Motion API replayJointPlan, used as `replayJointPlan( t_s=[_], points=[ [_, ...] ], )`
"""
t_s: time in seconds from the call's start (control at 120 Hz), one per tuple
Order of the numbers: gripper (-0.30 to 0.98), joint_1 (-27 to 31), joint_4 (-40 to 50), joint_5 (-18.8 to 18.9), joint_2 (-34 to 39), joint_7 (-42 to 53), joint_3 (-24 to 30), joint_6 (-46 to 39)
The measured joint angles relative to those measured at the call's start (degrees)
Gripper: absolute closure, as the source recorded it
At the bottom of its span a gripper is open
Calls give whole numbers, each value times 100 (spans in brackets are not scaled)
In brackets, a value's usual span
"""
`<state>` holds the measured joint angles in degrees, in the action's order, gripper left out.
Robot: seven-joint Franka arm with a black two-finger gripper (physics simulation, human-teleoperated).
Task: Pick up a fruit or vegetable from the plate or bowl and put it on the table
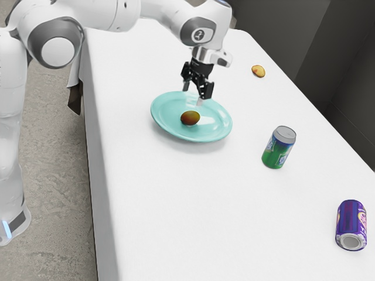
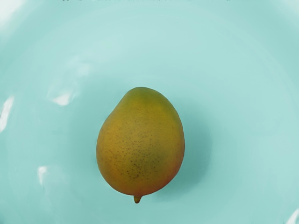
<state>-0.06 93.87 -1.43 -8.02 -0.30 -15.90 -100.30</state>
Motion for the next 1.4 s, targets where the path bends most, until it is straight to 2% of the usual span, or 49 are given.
replayJointPlan(
  t_s=[0.225,1.4],
  points=[
    [0,81,2,33,-175,4,-182,-108],
    [2,101,196,-138,-827,15,-108,-522]
  ],
)
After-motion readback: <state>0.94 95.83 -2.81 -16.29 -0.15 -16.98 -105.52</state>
